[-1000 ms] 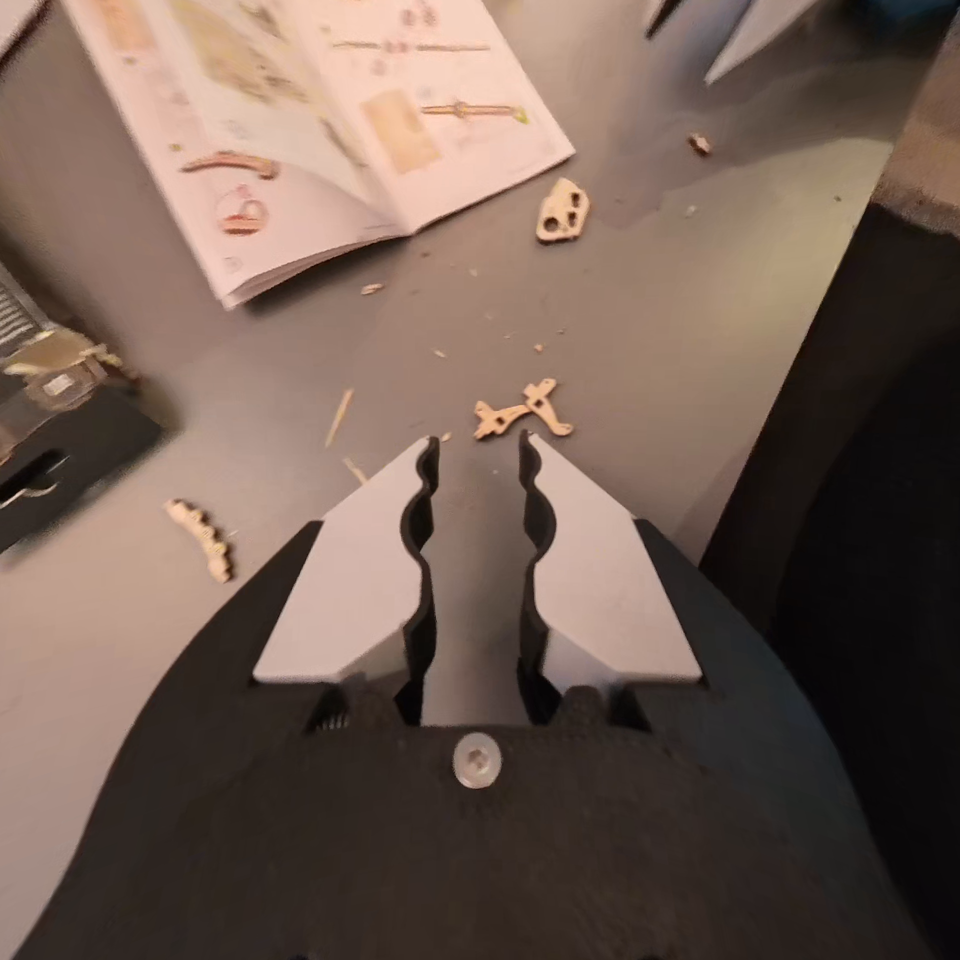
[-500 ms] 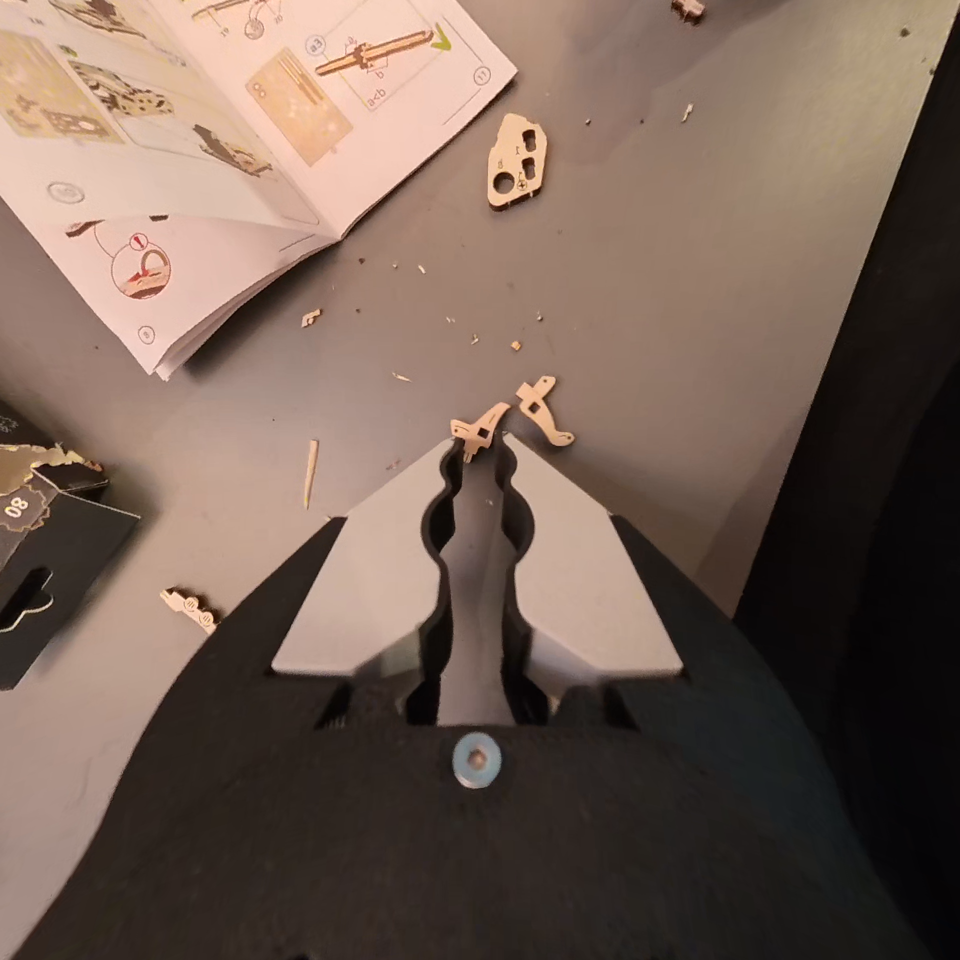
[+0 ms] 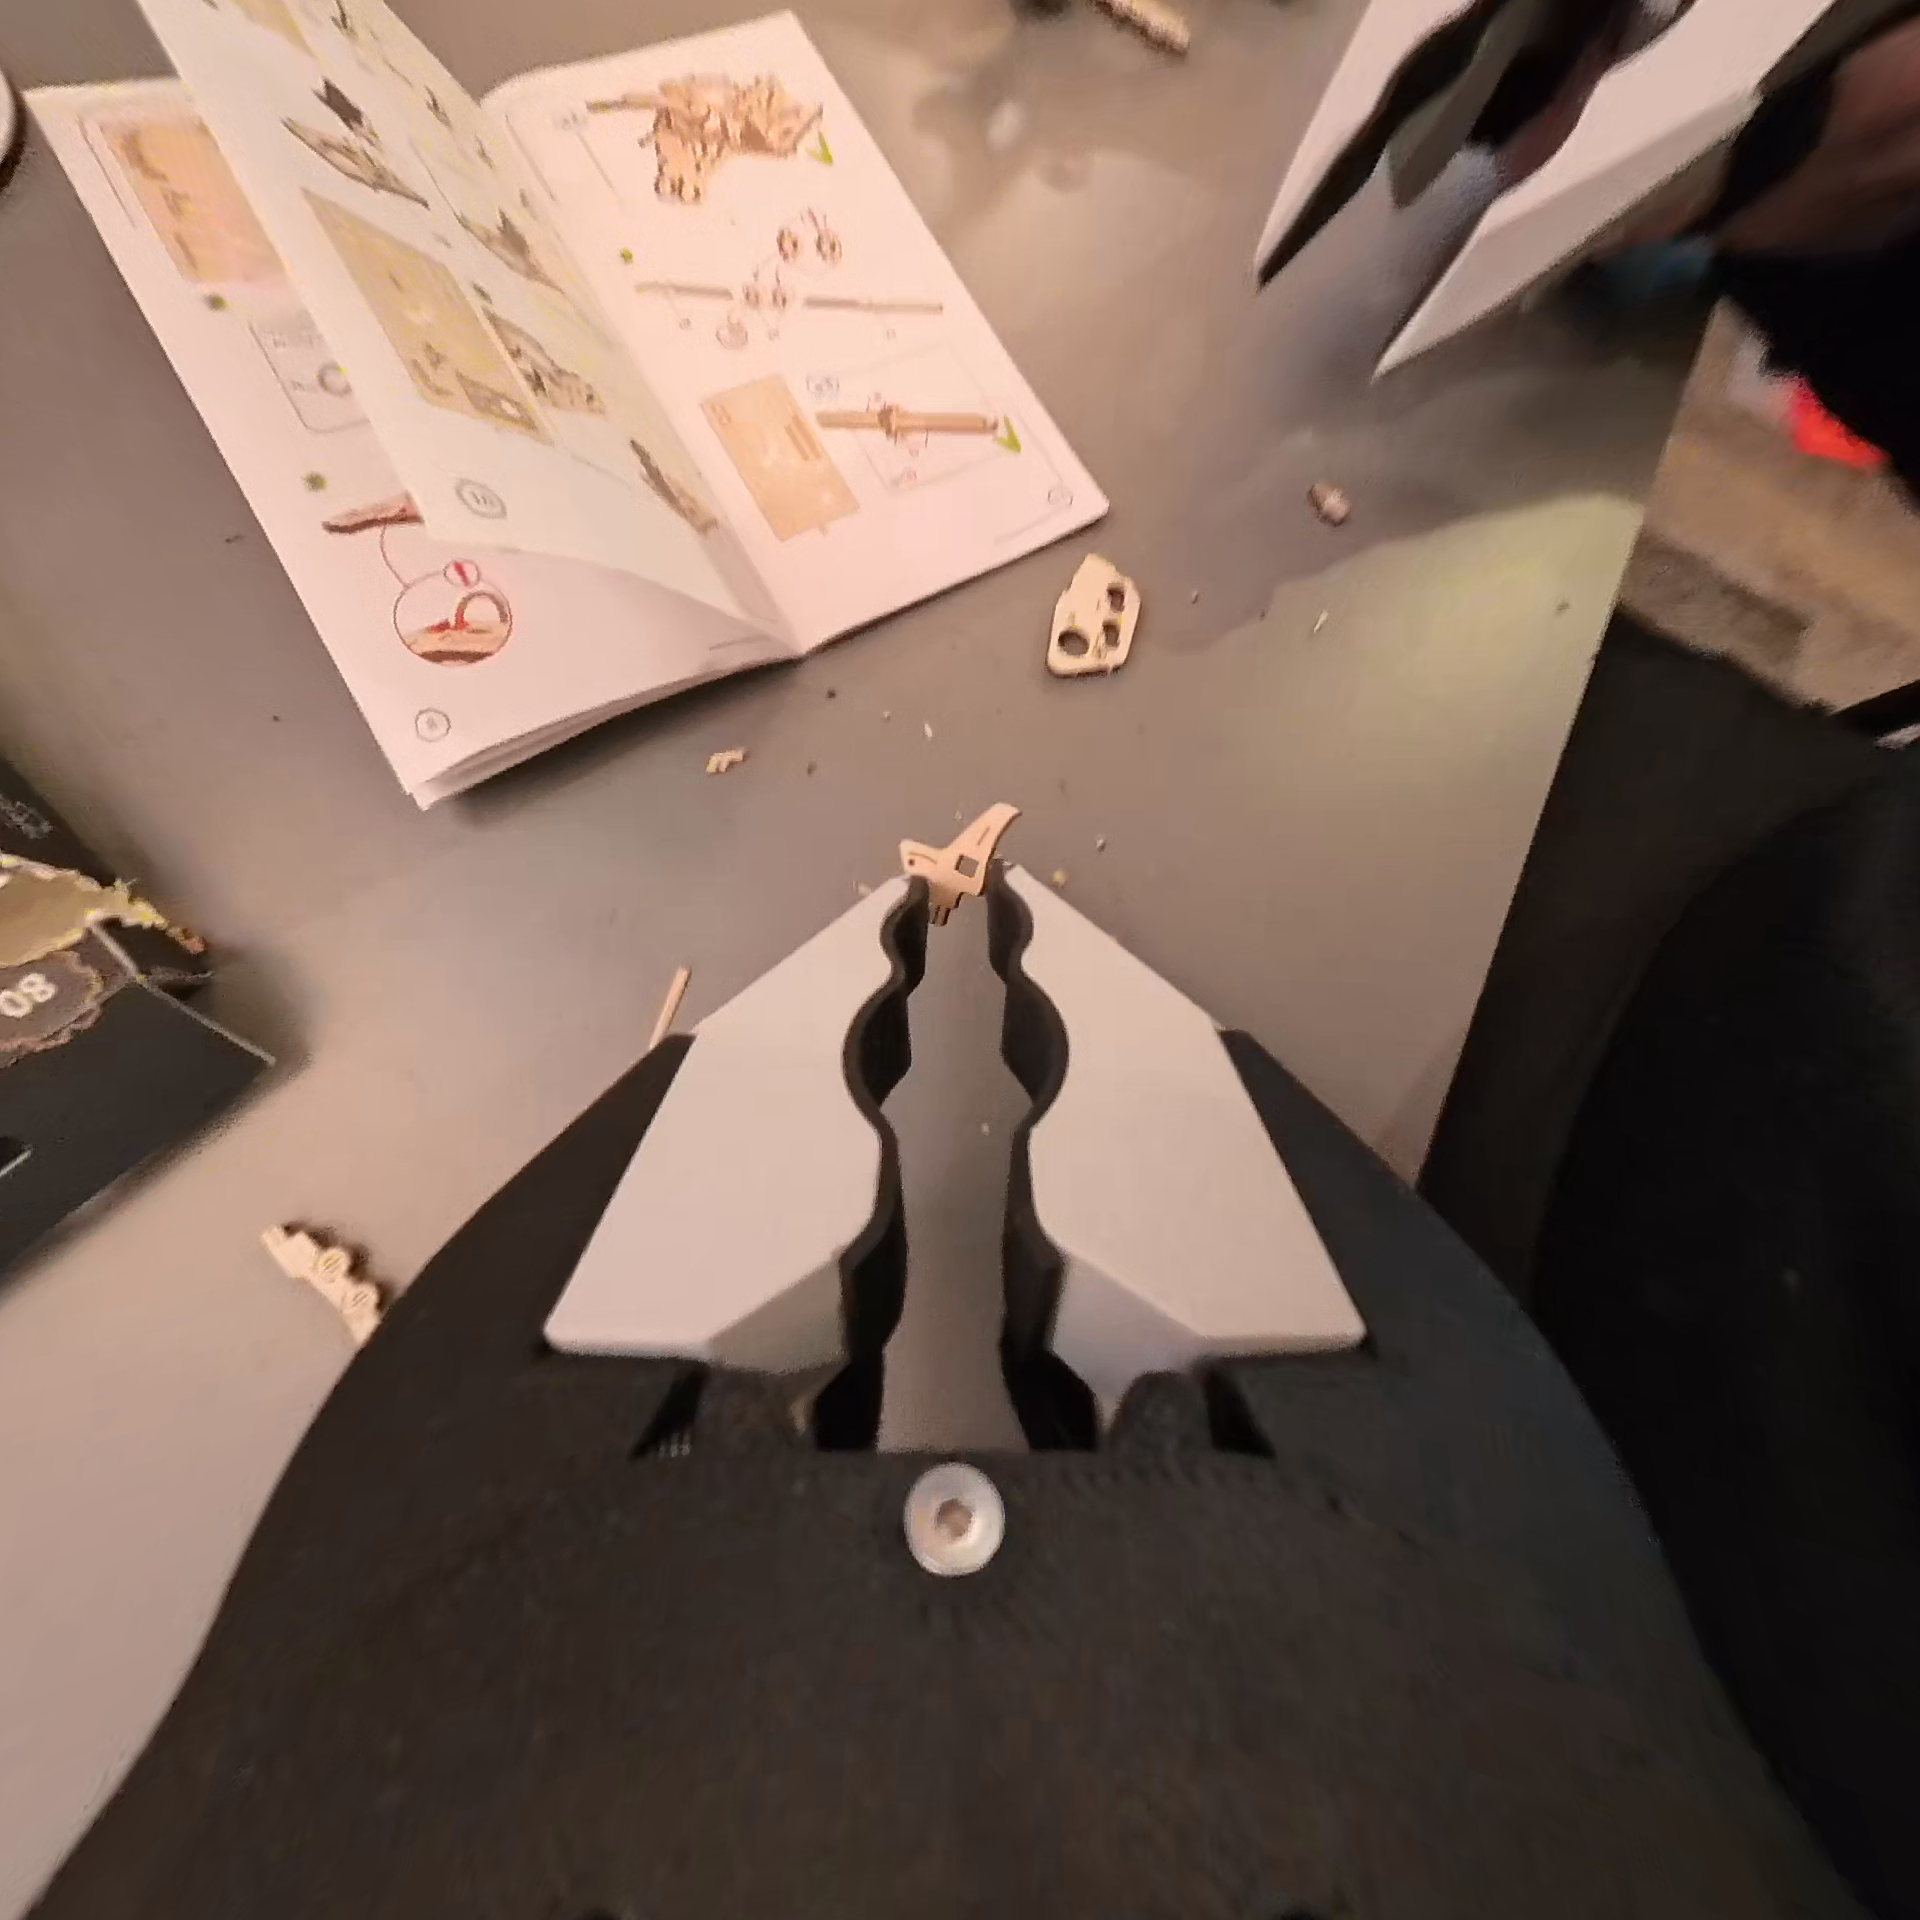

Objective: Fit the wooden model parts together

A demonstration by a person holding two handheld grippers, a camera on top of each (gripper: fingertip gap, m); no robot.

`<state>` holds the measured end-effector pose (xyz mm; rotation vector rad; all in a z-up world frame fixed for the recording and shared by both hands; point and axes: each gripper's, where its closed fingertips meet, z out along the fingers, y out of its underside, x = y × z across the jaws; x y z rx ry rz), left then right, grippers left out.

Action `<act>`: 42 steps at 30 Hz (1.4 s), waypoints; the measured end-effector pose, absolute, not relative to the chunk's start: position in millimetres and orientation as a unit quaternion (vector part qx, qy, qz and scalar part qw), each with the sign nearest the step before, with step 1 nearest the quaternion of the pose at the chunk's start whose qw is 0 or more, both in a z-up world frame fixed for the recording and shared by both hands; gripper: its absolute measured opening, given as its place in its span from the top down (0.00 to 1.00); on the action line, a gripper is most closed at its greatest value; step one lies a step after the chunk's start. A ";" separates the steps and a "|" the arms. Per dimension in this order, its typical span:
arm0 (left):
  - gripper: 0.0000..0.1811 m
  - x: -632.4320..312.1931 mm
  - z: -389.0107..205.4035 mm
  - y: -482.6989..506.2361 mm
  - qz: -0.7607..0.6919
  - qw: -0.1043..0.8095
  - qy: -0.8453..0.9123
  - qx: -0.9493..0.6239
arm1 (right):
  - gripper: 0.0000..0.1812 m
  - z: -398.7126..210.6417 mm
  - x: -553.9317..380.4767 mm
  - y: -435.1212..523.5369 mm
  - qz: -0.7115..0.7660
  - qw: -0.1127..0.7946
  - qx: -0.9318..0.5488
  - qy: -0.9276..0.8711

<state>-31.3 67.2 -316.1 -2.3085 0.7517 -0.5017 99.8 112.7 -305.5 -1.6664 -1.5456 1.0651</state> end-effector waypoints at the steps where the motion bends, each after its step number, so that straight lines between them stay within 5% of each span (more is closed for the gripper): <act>1: 0.95 -28.5 -311.7 69.6 -0.214 0.331 0.276 -0.877 | 0.84 -303.9 100.1 113.3 0.407 0.313 -0.630 -0.582; 9: 0.95 3.6 -242.8 88.3 -0.503 0.400 0.153 -0.750 | 0.86 -260.1 78.4 105.4 0.490 0.333 -0.585 -0.553; 18: 0.95 16.6 -202.8 90.4 -0.721 0.354 0.061 -0.592 | 0.86 -209.0 27.2 98.7 0.592 0.328 -0.498 -0.543; 27: 0.95 33.2 -206.8 77.9 -0.760 0.289 0.080 -0.576 | 0.98 -203.3 22.1 77.1 0.612 0.299 -0.413 -0.605; 42: 0.89 41.4 -205.9 93.9 -0.755 0.309 0.058 -0.575 | 1.00 -197.9 36.1 89.7 0.680 0.276 -0.434 -0.523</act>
